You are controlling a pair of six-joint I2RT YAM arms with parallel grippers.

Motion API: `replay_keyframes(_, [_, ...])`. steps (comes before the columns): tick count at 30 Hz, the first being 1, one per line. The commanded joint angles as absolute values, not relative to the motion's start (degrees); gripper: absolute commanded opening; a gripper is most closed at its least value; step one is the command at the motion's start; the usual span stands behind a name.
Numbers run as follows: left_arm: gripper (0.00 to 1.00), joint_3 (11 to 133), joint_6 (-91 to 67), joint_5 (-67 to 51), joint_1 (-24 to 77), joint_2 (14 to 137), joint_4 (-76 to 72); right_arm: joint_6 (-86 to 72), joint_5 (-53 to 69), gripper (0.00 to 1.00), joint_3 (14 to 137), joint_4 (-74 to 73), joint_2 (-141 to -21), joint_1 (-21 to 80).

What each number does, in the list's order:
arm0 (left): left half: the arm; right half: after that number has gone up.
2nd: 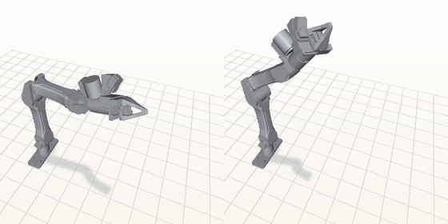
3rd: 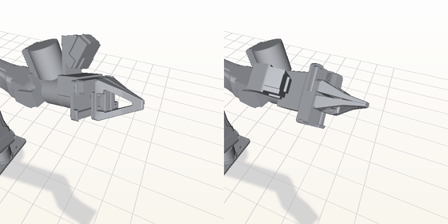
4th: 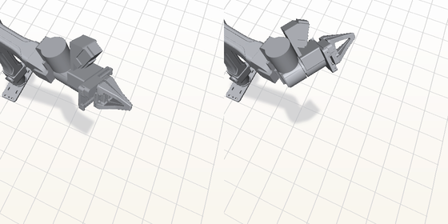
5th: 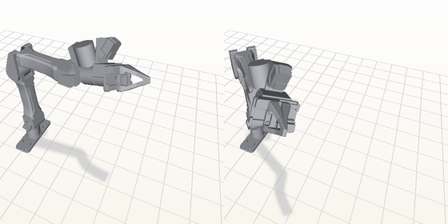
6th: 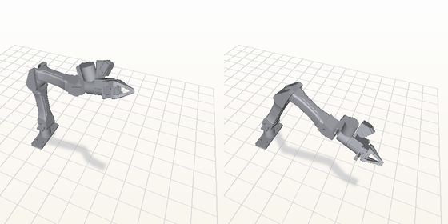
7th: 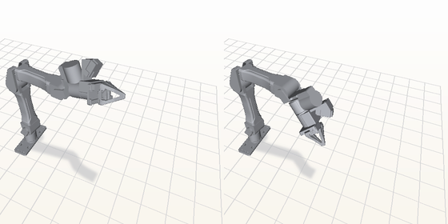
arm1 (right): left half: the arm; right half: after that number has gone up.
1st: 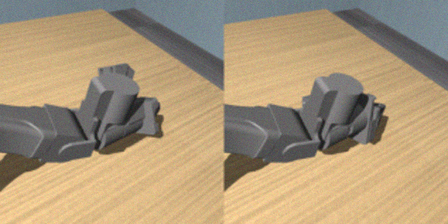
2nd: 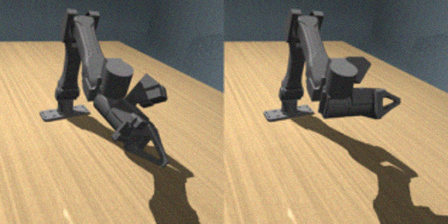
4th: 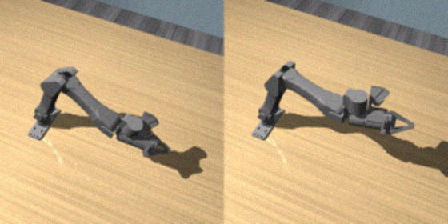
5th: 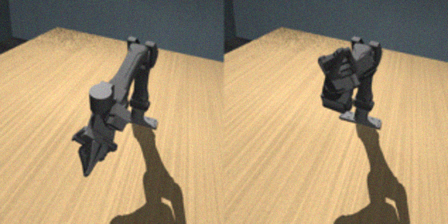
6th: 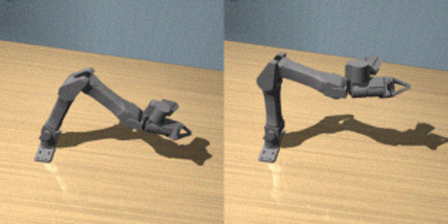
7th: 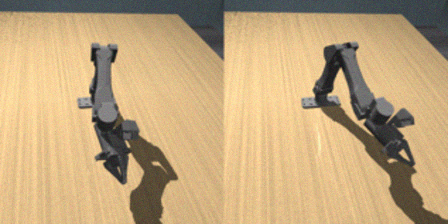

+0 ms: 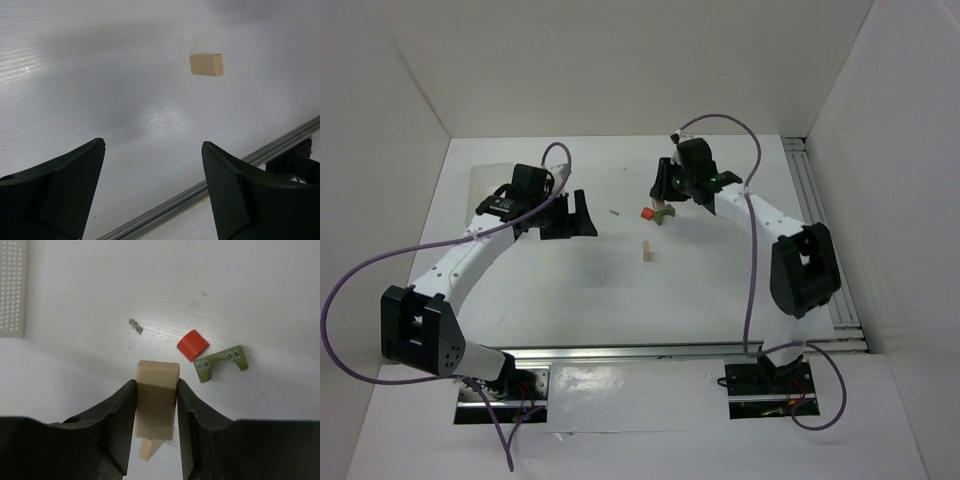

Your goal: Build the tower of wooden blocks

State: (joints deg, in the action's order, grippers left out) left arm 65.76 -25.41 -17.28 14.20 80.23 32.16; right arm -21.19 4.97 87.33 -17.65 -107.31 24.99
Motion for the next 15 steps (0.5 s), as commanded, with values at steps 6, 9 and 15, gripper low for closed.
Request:
replay_keyframes(6, [0.90, 71.2, -24.6, -22.7, 17.7, 83.6, 30.0, -22.0, -0.2, 0.30, 64.6, -18.1, -88.8, 23.8])
replay_keyframes(9, [0.90, 71.2, -25.2, -21.6, 19.2, 84.2, 29.4, -27.4, -4.4, 0.30, 59.3, -20.8, -88.1, 23.8])
replay_keyframes(15, [0.90, 71.7, -25.8, -25.9, 21.7, 84.8, 29.4, -26.1, 5.5, 0.30, 52.6, -12.5, -82.0, 23.3])
